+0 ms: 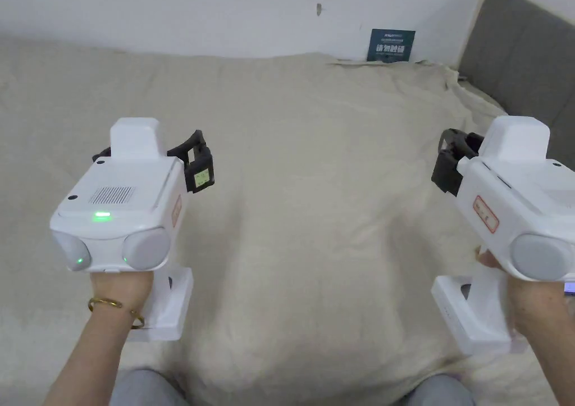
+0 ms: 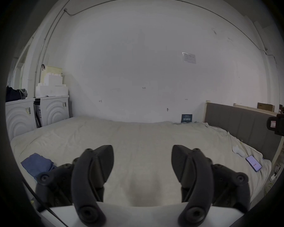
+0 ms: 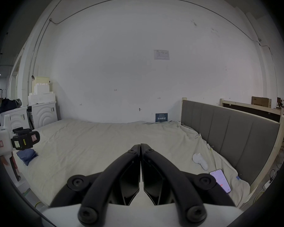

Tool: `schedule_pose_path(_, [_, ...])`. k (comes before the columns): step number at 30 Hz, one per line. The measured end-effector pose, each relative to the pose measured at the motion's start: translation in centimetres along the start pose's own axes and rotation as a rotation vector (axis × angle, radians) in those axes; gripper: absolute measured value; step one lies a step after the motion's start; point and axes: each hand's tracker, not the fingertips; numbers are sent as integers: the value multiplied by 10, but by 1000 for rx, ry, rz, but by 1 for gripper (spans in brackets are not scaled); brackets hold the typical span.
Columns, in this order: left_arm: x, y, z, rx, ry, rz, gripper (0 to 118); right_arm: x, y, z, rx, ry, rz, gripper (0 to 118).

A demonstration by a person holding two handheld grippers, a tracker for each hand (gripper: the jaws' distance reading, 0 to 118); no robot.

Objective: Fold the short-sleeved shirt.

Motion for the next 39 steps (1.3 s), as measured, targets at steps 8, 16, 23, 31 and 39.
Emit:
schedule_pose_path(8, [13,-17,17,0,-16,-61,14,-8,-22,11,-36,28,-3,0])
schedule_pose_path(16, [12,-22,25,-21,9,-78,0,-17,-35,17,-59,40,14,0])
schedule_pose_path(23, [7,-25,27,-28,33,-62,0,-17,-38,16,-73,25,3,0])
schedule_pose_path(31, [6,-24,28,-32,29,-56,0,-14,-43,15,-88,24,-14,0])
schedule_pose_path(39, [9,-26,29,-39,18,-64,0,-15,-43,17,-83,7,-4,0])
